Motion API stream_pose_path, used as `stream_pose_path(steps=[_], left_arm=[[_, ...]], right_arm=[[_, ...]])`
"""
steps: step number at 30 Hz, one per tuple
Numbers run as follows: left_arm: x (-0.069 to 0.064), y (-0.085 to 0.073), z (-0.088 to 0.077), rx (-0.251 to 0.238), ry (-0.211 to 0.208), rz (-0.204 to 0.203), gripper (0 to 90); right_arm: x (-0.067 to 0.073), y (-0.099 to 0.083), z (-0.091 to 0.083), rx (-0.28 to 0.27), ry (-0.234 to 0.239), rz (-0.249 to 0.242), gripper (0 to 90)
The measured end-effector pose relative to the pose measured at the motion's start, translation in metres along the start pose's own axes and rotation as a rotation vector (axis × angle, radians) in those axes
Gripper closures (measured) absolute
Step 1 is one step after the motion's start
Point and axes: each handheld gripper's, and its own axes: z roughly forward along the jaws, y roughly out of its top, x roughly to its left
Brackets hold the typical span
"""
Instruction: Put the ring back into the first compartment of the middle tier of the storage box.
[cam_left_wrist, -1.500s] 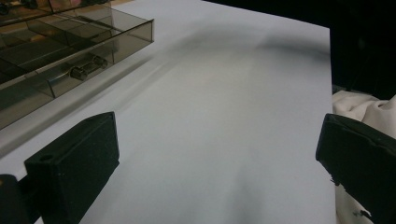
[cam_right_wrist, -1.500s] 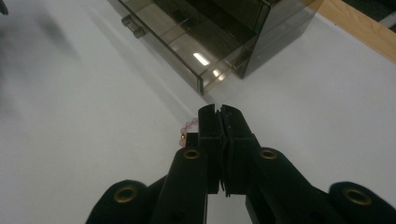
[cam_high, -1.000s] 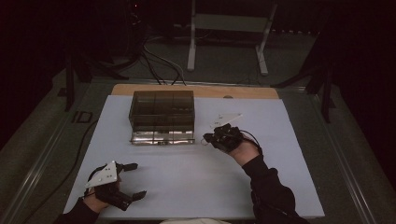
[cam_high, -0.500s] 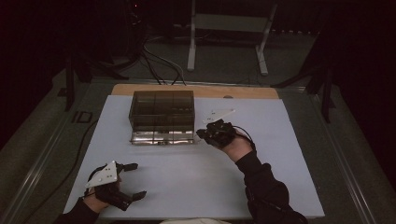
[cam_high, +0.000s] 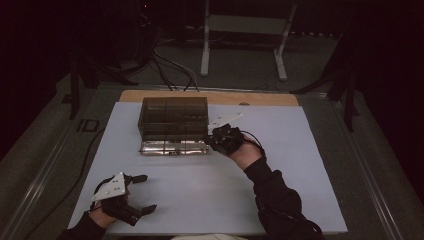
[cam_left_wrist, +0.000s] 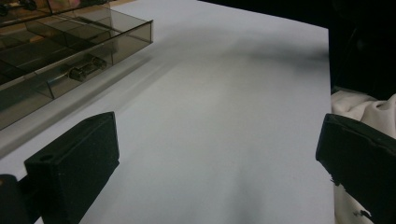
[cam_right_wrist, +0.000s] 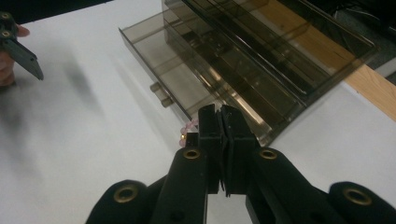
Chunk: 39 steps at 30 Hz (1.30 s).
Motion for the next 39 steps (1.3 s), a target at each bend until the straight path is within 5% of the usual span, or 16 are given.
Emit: stream_pose_path(steps=[39], left_arm=[[0.000, 0.000, 0.000, -0.001, -0.007, 0.000, 1.0]], right_arm=[[0.024, 0.048, 0.034, -0.042, 0.047, -0.057, 88.7]])
